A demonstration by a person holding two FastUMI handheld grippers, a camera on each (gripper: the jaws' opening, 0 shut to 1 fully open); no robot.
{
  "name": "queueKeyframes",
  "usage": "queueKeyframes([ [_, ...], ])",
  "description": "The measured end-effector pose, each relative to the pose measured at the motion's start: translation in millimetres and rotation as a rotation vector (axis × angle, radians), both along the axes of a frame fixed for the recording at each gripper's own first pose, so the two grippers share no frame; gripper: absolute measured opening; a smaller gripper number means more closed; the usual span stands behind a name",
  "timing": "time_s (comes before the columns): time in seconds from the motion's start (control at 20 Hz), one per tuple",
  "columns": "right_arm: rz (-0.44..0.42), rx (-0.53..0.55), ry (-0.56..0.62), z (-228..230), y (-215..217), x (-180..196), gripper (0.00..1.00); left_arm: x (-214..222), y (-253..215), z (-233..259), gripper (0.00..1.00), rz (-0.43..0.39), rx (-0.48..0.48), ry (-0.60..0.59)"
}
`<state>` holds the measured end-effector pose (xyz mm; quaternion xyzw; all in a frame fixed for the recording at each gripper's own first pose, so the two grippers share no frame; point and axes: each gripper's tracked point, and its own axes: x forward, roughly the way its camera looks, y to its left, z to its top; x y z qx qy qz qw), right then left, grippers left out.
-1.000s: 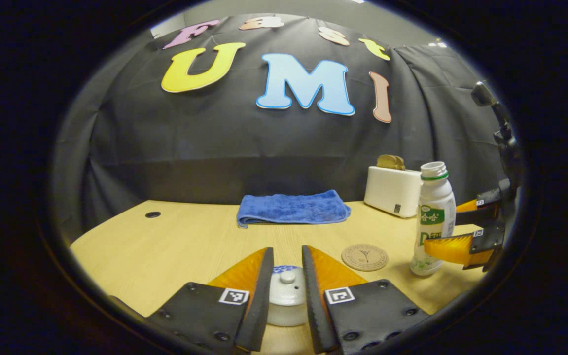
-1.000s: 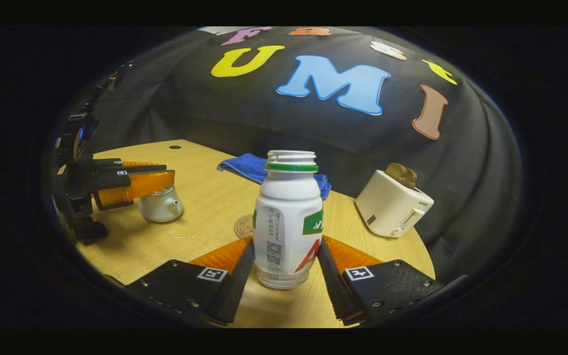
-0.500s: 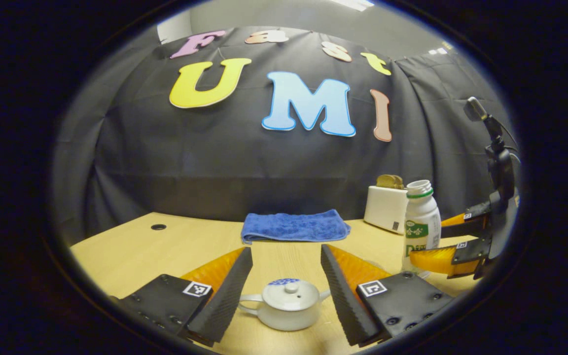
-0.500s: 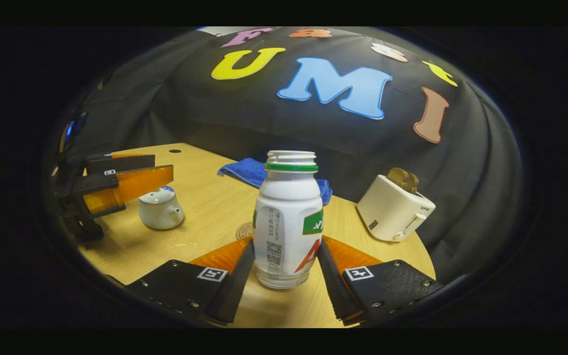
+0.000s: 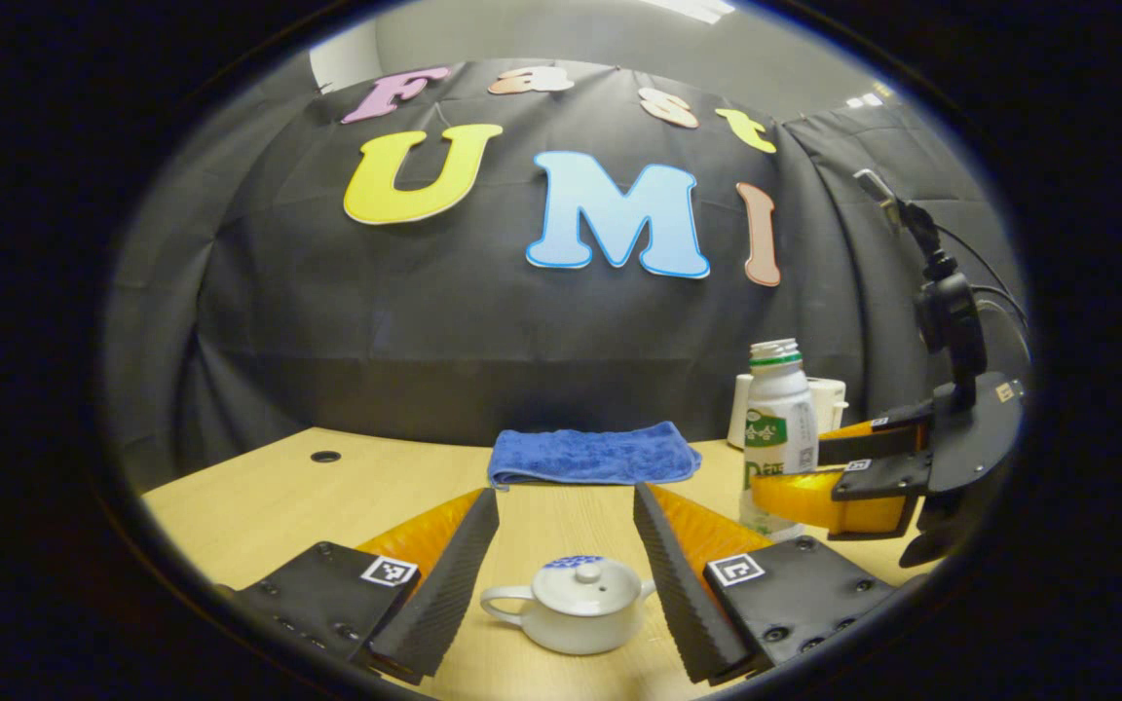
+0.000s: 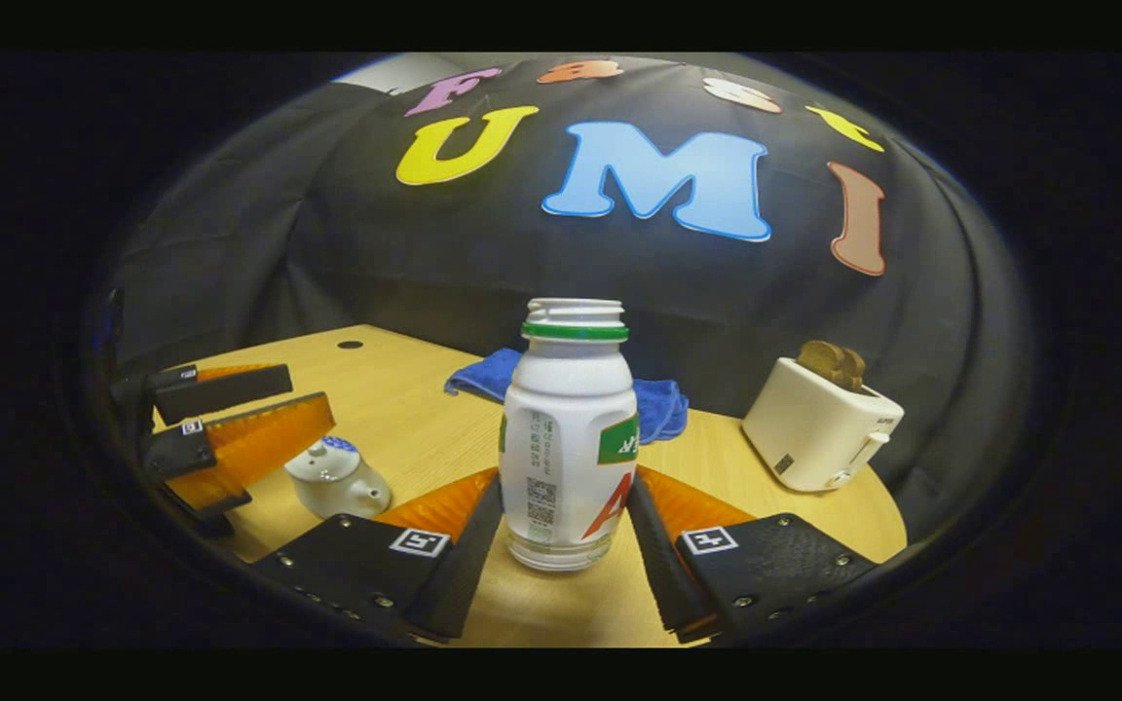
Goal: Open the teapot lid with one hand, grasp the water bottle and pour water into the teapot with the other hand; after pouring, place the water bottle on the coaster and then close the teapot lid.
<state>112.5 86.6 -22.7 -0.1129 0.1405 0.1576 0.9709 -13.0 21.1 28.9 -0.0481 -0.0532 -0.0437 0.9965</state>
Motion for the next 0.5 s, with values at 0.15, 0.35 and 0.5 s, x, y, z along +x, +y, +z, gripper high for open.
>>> queueKeyframes([
  [0.15,-0.021,0.042,-0.008,-1,2,13,0.71,0,2,3,0.94,0.005,-0.002,-0.007],
  [0.35,-0.081,0.108,-0.023,-7,-6,33,0.71,-1,3,3,0.94,0.01,0.0,-0.011],
  [0.5,-0.114,0.173,-0.001,-15,-9,43,0.71,-1,4,3,0.94,0.013,0.0,-0.011],
])
